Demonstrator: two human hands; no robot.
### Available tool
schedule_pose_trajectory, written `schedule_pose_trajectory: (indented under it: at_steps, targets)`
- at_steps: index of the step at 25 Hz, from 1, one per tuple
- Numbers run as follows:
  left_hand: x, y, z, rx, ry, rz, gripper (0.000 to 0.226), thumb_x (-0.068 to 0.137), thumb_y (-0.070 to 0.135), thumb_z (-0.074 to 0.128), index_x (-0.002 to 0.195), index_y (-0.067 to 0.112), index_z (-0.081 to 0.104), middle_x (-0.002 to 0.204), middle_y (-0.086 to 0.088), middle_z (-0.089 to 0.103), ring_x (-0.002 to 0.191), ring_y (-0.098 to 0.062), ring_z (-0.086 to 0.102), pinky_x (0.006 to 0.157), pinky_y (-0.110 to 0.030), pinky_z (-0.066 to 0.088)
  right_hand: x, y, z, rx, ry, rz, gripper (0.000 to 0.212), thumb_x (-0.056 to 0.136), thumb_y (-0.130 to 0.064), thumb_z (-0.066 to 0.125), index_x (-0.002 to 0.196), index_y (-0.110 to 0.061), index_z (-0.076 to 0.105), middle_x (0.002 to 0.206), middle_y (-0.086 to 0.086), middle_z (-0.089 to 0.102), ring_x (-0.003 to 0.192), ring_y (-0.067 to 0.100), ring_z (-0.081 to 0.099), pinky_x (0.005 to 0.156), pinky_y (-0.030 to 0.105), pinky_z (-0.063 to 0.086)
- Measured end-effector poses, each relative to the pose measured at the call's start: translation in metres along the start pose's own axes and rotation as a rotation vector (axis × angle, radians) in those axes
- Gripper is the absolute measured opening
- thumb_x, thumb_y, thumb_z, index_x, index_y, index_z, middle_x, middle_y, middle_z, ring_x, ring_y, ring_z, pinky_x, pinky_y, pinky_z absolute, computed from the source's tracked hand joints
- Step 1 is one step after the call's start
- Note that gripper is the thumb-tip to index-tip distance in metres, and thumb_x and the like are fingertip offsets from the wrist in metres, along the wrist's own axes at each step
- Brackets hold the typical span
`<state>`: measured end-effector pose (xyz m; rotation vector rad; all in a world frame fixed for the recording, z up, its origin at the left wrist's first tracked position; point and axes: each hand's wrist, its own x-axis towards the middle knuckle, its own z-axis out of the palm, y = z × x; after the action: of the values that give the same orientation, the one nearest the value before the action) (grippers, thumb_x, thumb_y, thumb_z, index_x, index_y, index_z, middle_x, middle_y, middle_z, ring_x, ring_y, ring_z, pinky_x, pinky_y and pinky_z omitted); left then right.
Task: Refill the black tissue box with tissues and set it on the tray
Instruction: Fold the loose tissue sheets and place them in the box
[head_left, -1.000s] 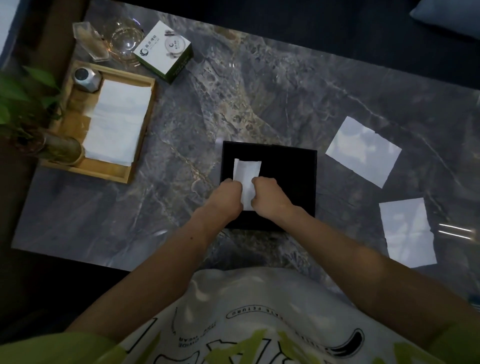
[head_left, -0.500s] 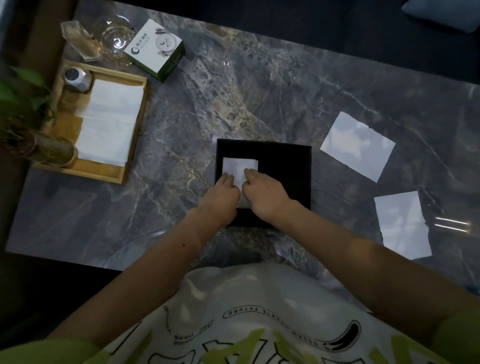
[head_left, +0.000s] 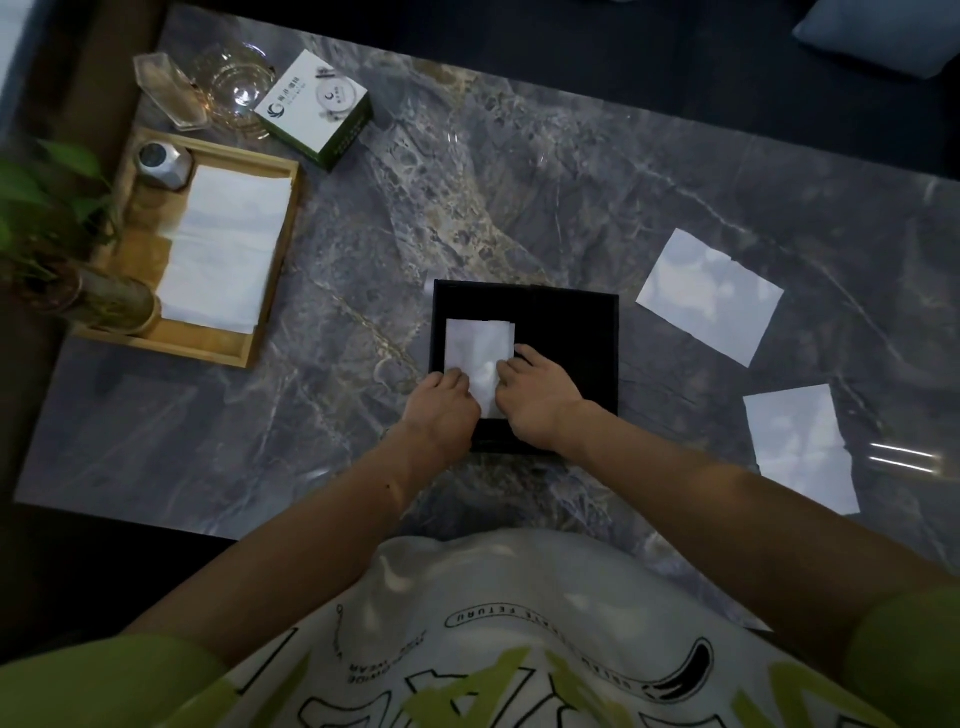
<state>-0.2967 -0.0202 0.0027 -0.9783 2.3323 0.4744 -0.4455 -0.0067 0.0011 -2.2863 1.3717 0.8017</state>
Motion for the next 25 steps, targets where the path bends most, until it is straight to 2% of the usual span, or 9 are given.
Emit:
schedule_pose_trajectory:
  at_steps: [4, 8, 10, 13, 17, 19, 25]
  targets:
    - [-0.009, -0.004, 0.0, -0.114, 0.051, 0.03, 0.052, 0.089, 0.022, 0.052, 0.137, 0.004, 0.044, 0.153, -0.017, 0.029, 0.144, -0.028, 0.022, 0.116, -0.037, 0.019, -0.015, 0.002, -0.002, 0.149, 0.103, 0.01, 0.05, 0.095, -0.021, 0.044, 0.141, -0.002, 0.045, 0.156, 0.021, 0.027, 0.146, 0.031, 0.024, 0.122, 0.039, 0.004]
    - [-0.016, -0.004, -0.005, -0.46, 0.184, 0.019, 0.057, 0.096, 0.017, 0.046, 0.148, 0.005, 0.029, 0.156, -0.015, 0.028, 0.144, -0.029, 0.027, 0.118, -0.035, 0.023, -0.039, 0.003, 0.009, 0.386, 0.328, 0.079, 0.054, 0.088, -0.009, 0.051, 0.139, 0.007, 0.044, 0.148, 0.028, 0.04, 0.139, 0.04, 0.038, 0.118, 0.043, 0.025]
    - [-0.021, -0.002, -0.006, -0.566, 0.241, -0.001, 0.057, 0.097, 0.022, 0.048, 0.149, 0.007, 0.028, 0.156, -0.014, 0.029, 0.143, -0.028, 0.029, 0.117, -0.035, 0.025, -0.053, 0.003, 0.014, 0.454, 0.393, 0.151, 0.058, 0.088, -0.01, 0.056, 0.143, 0.004, 0.041, 0.148, 0.026, 0.04, 0.138, 0.04, 0.038, 0.116, 0.042, 0.027]
    - [-0.031, 0.007, -0.008, -0.611, 0.353, 0.047, 0.058, 0.096, 0.033, 0.052, 0.147, 0.012, 0.034, 0.149, -0.01, 0.039, 0.135, -0.026, 0.041, 0.11, -0.038, 0.037, -0.077, 0.001, 0.02, 0.53, 0.427, 0.255, 0.064, 0.094, -0.021, 0.055, 0.151, -0.006, 0.029, 0.155, 0.019, 0.031, 0.143, 0.033, 0.03, 0.115, 0.038, 0.028]
    - [-0.041, 0.032, -0.015, -0.706, 0.463, 0.097, 0.053, 0.094, 0.042, 0.051, 0.141, 0.019, 0.042, 0.141, -0.003, 0.048, 0.126, -0.02, 0.05, 0.102, -0.035, 0.044, -0.109, 0.001, 0.033, 0.601, 0.472, 0.406, 0.063, 0.096, -0.031, 0.051, 0.152, -0.013, 0.027, 0.153, 0.014, 0.035, 0.139, 0.031, 0.036, 0.111, 0.04, 0.036]
    - [-0.037, 0.047, -0.021, -0.714, 0.478, 0.127, 0.052, 0.094, 0.043, 0.051, 0.14, 0.019, 0.044, 0.139, -0.001, 0.05, 0.124, -0.017, 0.05, 0.1, -0.032, 0.044, -0.127, 0.006, 0.04, 0.638, 0.498, 0.489, 0.063, 0.095, -0.033, 0.051, 0.151, -0.014, 0.029, 0.15, 0.013, 0.039, 0.135, 0.031, 0.04, 0.107, 0.042, 0.04]
    - [-0.007, 0.127, -0.041, -0.703, 0.413, 0.246, 0.049, 0.093, 0.044, 0.05, 0.136, 0.022, 0.045, 0.137, 0.001, 0.05, 0.121, -0.015, 0.051, 0.097, -0.03, 0.044, -0.188, 0.05, 0.085, 0.683, 0.564, 0.665, 0.063, 0.093, -0.031, 0.055, 0.148, -0.012, 0.033, 0.149, 0.015, 0.039, 0.132, 0.032, 0.043, 0.107, 0.045, 0.04]
